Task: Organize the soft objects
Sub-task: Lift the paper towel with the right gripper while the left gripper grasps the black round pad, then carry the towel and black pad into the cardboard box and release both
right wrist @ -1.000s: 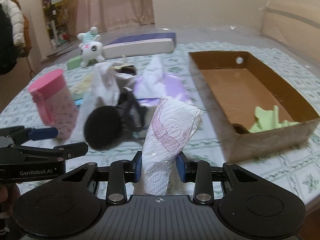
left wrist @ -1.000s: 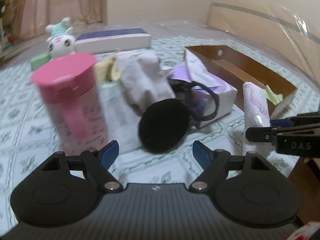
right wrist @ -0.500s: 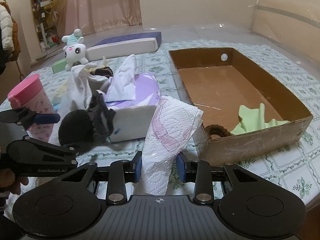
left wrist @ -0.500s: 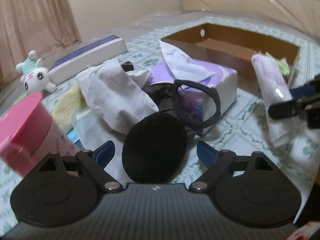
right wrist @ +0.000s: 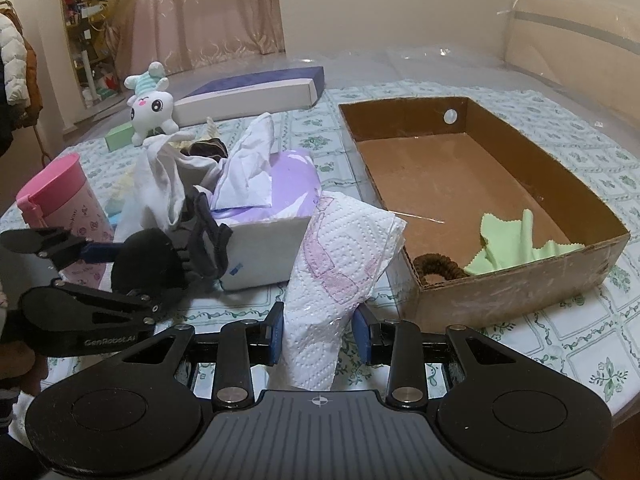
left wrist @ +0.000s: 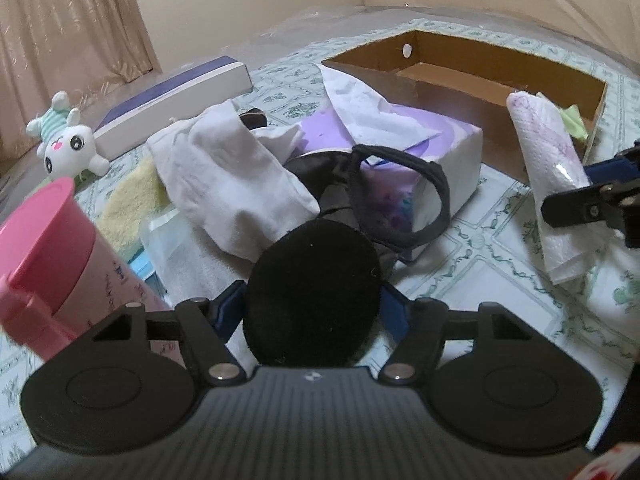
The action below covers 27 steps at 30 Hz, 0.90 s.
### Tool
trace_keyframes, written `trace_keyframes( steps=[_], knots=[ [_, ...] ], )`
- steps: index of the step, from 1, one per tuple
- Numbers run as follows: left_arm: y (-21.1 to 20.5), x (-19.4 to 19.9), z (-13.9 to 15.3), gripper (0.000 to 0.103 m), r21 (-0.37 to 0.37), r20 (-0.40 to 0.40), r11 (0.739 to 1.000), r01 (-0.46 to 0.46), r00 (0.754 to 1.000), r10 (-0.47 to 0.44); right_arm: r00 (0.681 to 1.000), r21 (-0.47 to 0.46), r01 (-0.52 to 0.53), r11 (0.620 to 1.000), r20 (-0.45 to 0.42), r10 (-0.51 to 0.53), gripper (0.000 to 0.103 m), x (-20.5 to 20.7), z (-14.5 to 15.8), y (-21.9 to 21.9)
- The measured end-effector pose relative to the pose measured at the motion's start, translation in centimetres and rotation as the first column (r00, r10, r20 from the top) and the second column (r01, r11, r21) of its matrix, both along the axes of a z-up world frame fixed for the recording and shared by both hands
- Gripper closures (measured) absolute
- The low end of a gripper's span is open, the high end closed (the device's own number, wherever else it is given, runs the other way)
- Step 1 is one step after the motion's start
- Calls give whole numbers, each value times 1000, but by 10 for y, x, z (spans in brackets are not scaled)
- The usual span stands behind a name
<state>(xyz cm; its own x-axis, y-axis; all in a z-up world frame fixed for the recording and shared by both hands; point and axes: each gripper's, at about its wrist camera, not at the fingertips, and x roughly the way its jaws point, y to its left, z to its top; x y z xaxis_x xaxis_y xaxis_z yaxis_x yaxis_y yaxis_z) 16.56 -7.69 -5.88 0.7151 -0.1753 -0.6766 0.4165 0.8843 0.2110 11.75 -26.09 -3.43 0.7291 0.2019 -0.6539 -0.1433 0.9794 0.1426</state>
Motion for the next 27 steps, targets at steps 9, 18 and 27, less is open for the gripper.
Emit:
trace_keyframes(
  steps=[9, 18, 27],
  knots=[
    [14, -28, 20, 36, -175, -95, 977, -119, 990, 103, 999, 4, -15, 1000, 30, 14, 67, -13, 13, 4],
    [23, -54, 38, 36, -304, -153, 928, -218, 972, 178, 999, 0, -11, 1000, 53, 11, 67, -28, 22, -1],
    [9, -65, 51, 36, -315, -137, 927, -203, 976, 168, 998, 3, 13, 1000, 65, -14, 67, -41, 28, -14]
  ],
)
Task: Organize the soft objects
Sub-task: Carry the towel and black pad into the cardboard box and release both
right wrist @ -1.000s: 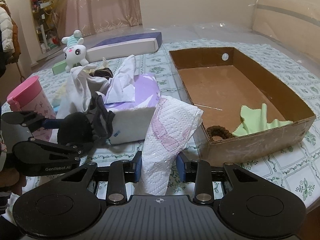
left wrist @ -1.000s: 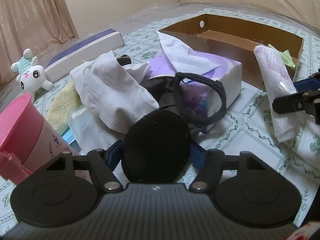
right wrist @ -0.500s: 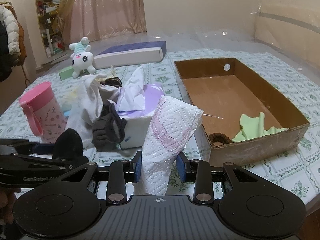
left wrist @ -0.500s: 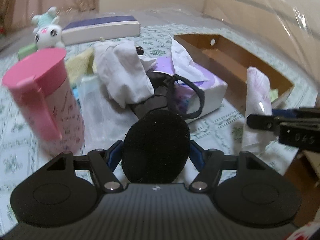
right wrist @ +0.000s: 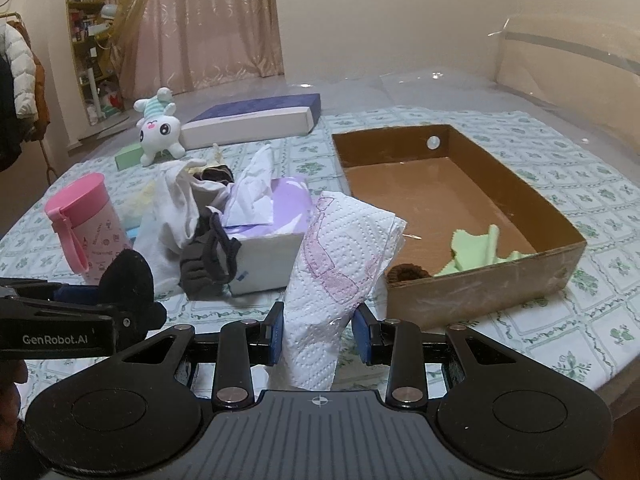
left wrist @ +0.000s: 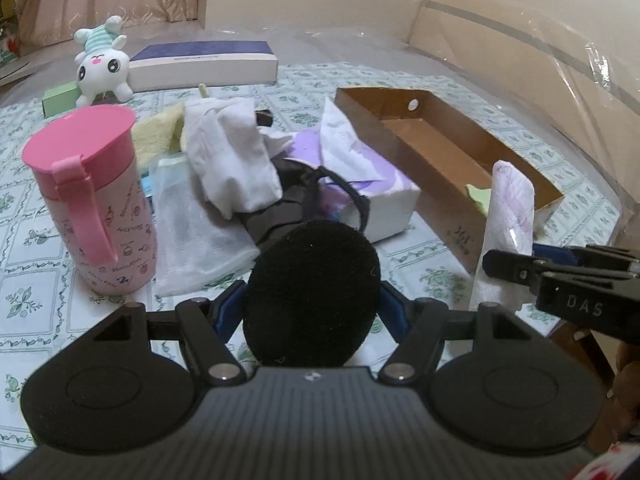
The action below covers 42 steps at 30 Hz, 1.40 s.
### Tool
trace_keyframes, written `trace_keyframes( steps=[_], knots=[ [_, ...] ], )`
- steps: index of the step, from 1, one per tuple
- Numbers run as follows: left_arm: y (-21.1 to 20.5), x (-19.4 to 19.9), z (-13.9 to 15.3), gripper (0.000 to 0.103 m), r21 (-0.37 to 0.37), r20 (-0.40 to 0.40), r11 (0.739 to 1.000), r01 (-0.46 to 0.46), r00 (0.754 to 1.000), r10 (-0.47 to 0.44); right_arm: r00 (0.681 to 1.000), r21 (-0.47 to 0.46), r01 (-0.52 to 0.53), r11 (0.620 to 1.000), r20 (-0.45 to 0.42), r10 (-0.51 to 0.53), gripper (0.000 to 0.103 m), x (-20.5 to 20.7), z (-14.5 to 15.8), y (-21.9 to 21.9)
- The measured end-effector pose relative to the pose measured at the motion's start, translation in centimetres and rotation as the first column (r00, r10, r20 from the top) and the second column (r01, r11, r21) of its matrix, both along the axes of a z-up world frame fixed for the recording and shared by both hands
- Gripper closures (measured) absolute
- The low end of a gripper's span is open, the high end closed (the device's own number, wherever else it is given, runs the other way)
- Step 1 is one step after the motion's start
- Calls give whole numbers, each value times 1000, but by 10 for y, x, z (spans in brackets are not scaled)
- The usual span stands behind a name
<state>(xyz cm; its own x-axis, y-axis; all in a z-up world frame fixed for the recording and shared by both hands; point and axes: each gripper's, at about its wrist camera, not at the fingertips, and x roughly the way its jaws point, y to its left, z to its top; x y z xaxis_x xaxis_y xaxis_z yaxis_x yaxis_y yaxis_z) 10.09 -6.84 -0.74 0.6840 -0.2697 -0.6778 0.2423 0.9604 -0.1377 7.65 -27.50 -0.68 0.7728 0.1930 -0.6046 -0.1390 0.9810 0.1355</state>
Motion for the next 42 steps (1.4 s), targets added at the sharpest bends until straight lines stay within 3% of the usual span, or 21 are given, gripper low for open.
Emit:
trace_keyframes(
  steps=[14, 26, 34, 36, 38, 42],
  knots=[
    [-48, 13, 14, 36, -32, 19, 996, 80, 997, -80, 997, -33, 72, 997, 44, -70, 67, 3, 15, -46],
    [-130, 66, 27, 36, -95, 54, 979, 180, 983, -175, 989, -93, 133, 987, 72, -127, 67, 62, 35, -129],
    [-171, 109, 14, 36, -146, 24, 968, 206, 979, -204, 991, -81, 135, 988, 5, -135, 67, 96, 20, -158],
    [-178, 116, 12, 33, -144, 28, 968, 207, 978, -205, 992, -88, 127, 988, -2, -127, 67, 101, 16, -159],
    [-184, 122, 11, 21, -140, 32, 967, 212, 977, -210, 992, -86, 126, 988, -7, -127, 67, 105, 13, -161],
    [-184, 129, 10, 19, -150, 34, 965, 213, 977, -210, 992, -78, 125, 989, -11, -126, 67, 109, 9, -162]
  ],
)
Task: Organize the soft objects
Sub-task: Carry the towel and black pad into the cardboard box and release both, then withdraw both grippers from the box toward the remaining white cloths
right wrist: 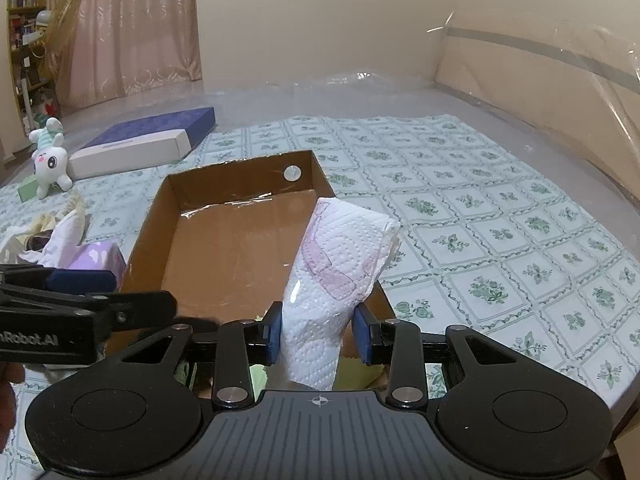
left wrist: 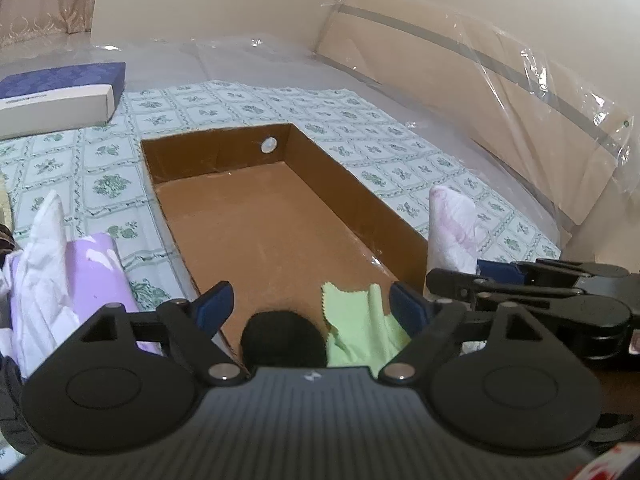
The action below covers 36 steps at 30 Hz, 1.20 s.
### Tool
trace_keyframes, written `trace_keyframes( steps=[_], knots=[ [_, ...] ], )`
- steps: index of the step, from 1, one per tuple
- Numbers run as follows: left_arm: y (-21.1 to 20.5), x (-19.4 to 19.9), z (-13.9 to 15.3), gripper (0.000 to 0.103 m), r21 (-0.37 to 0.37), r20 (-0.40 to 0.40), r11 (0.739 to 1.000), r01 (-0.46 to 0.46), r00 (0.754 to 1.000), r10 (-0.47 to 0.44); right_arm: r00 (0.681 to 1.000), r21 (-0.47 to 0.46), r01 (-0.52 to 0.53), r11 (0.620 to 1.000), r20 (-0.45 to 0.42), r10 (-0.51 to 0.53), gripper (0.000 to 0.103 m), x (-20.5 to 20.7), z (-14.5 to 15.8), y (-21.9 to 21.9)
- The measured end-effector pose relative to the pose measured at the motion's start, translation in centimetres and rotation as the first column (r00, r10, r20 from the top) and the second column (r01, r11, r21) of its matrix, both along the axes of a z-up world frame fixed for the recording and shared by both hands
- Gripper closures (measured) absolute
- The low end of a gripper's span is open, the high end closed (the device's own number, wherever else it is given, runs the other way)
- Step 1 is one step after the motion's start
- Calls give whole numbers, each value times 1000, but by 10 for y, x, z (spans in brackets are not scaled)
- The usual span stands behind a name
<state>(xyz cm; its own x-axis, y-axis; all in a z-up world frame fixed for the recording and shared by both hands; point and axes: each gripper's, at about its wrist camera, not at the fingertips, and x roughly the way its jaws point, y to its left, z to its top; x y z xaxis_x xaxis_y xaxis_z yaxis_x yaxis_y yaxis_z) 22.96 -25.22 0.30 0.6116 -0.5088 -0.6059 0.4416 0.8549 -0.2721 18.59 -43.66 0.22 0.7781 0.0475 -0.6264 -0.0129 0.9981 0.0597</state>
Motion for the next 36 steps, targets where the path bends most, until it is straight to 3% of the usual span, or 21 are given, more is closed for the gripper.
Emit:
trace_keyframes(
  steps=[7, 9, 11, 23, 36],
  knots=[
    [27, -10, 4, 19, 1, 19, 999, -52, 998, 52, 1000, 42, -27, 999, 10, 27, 66, 6, 1, 3],
    [35, -16, 5, 19, 8, 24, 998, -65, 998, 65, 999, 64, -41, 997, 15, 41, 54, 10, -1, 5],
    [42, -22, 4, 19, 14, 24, 997, -75, 997, 75, 999, 78, -37, 996, 26, 36, 32, 11, -2, 7],
    [85, -67, 2, 19, 78, 68, 987, -139, 989, 134, 999, 94, -6, 996, 53, 1, 31, -29, 6, 24],
    [161, -118, 5, 19, 147, 106, 948, -281, 958, 268, 996, 173, -72, 982, 54, 63, 31, -81, 12, 93]
  ],
)
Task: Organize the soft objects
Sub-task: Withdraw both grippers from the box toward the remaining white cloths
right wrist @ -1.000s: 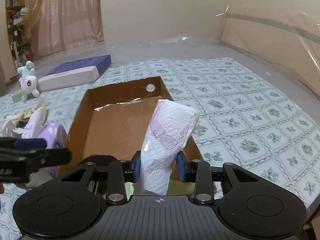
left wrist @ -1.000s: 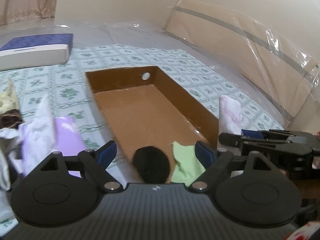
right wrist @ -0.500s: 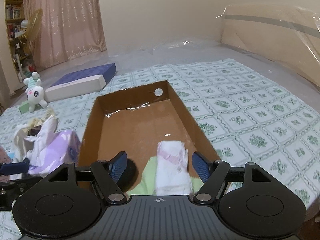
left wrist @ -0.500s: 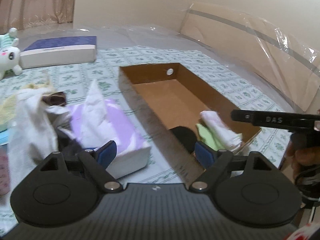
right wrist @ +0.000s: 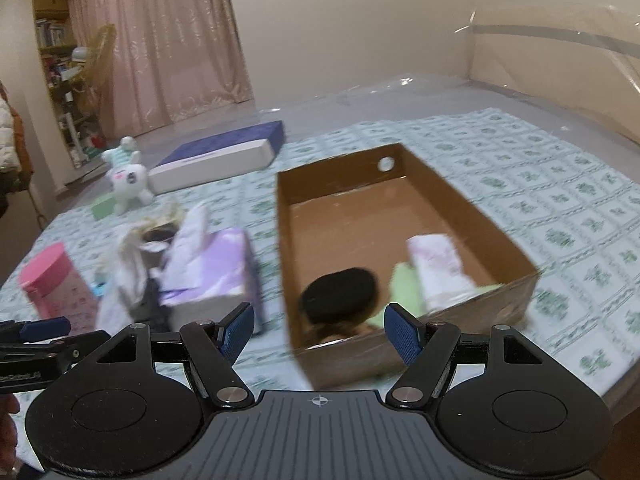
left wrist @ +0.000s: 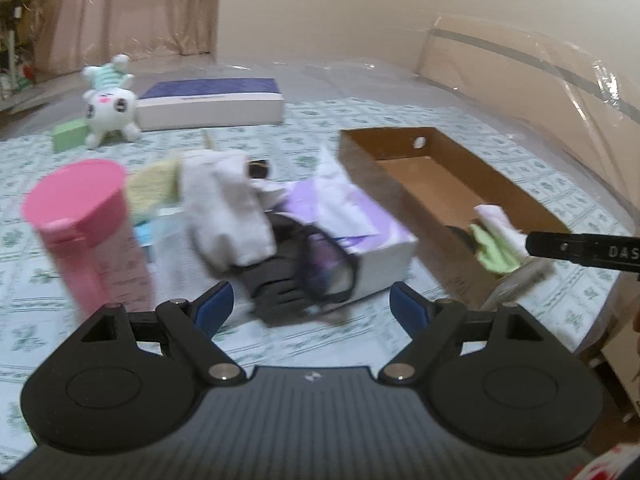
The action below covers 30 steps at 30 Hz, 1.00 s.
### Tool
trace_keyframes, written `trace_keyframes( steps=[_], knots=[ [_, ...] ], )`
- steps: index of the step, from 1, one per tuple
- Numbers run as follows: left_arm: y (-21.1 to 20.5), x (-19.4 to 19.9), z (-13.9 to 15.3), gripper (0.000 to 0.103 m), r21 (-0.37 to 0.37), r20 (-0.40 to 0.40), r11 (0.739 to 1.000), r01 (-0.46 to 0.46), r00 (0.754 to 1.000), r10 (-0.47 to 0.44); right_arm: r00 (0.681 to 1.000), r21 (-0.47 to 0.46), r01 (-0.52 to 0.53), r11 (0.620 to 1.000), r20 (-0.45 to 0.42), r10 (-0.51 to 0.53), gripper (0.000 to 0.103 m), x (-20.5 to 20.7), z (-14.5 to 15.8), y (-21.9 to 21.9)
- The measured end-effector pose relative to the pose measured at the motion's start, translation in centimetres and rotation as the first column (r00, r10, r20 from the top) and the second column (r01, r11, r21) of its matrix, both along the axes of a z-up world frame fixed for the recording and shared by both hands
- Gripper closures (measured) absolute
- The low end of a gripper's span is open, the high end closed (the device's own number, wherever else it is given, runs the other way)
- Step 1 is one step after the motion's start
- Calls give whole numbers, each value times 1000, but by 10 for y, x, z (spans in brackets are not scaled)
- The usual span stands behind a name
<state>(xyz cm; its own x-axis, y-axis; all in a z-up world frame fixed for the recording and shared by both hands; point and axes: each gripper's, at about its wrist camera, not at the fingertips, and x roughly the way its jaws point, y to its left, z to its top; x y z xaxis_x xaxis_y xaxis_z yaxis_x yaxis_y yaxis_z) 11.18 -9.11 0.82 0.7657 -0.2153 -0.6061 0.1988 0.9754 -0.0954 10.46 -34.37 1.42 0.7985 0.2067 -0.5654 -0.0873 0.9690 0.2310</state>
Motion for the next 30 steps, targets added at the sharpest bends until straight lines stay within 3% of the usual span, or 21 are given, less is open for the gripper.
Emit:
trace_keyframes(
  steps=[9, 30],
  knots=[
    [44, -27, 6, 19, 46, 16, 997, -65, 998, 65, 998, 4, -65, 998, 0, 65, 31, -18, 4, 45],
    [83, -51, 16, 19, 6, 22, 992, -128, 992, 128, 992, -26, -128, 991, 4, 128, 31, -28, 9, 86]
  ],
)
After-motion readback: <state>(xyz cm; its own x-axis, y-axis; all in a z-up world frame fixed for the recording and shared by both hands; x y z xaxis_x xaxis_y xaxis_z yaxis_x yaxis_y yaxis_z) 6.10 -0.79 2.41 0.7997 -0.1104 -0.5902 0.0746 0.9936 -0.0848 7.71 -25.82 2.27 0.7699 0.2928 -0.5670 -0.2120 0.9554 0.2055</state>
